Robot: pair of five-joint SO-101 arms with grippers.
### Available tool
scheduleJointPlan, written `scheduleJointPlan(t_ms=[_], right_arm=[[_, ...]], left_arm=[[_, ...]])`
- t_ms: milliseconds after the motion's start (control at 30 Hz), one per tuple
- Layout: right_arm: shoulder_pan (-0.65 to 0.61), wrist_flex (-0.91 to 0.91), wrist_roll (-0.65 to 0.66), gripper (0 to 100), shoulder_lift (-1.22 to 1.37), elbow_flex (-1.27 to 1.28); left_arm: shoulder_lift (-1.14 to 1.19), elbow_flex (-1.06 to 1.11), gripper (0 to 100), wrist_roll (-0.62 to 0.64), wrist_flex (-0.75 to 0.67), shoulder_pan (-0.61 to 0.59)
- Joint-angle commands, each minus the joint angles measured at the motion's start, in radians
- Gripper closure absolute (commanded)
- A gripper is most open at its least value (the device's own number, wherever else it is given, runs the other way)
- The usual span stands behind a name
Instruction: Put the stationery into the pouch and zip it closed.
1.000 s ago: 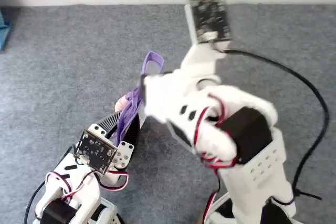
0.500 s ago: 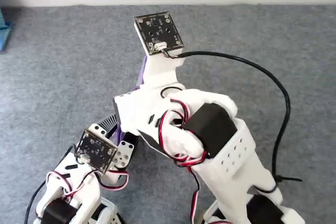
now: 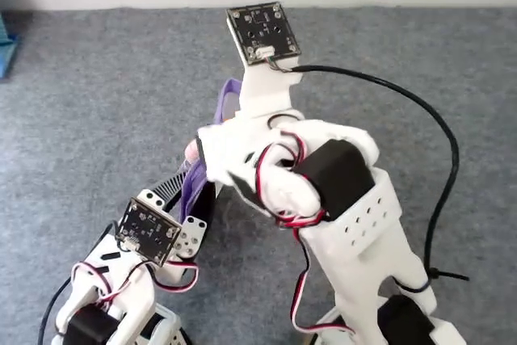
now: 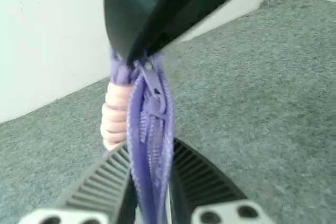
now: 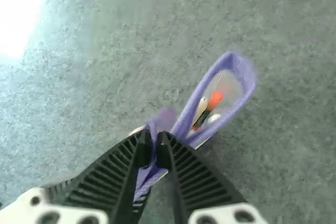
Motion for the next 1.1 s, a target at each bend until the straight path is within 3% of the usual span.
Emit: scheduleJointPlan(t_ms=[0, 233, 533, 767, 900, 1067], right_arm=[[0.077, -0.059, 0.046, 99.1, -0.036, -0.014], [0.145, -0.127, 0.101, 99.1, -0.004, 0.002], [0.015, -0.113, 0.098, 98.0, -0.004, -0.005], [-0.165, -0.005, 0.097, 77.9, 0.007, -0.02], [-0.166, 0.016, 0.069, 81.3, 0.025, -0.009], [-0.102, 0.087, 0.066, 95.9, 0.085, 0.018]], left_arm=[[-0.006, -0.012, 99, -0.011, -0.003, -0.008], [-0.006, -0.012, 99, -0.009, -0.002, -0.008], [-0.006, -0.012, 99, -0.009, 0.0, -0.008], [-0.006, -0.01, 99, -0.009, 0.002, -0.008], [-0.006, -0.007, 99, -0.009, -0.002, -0.008], [-0.006, -0.005, 99, -0.009, -0.002, -0.008]])
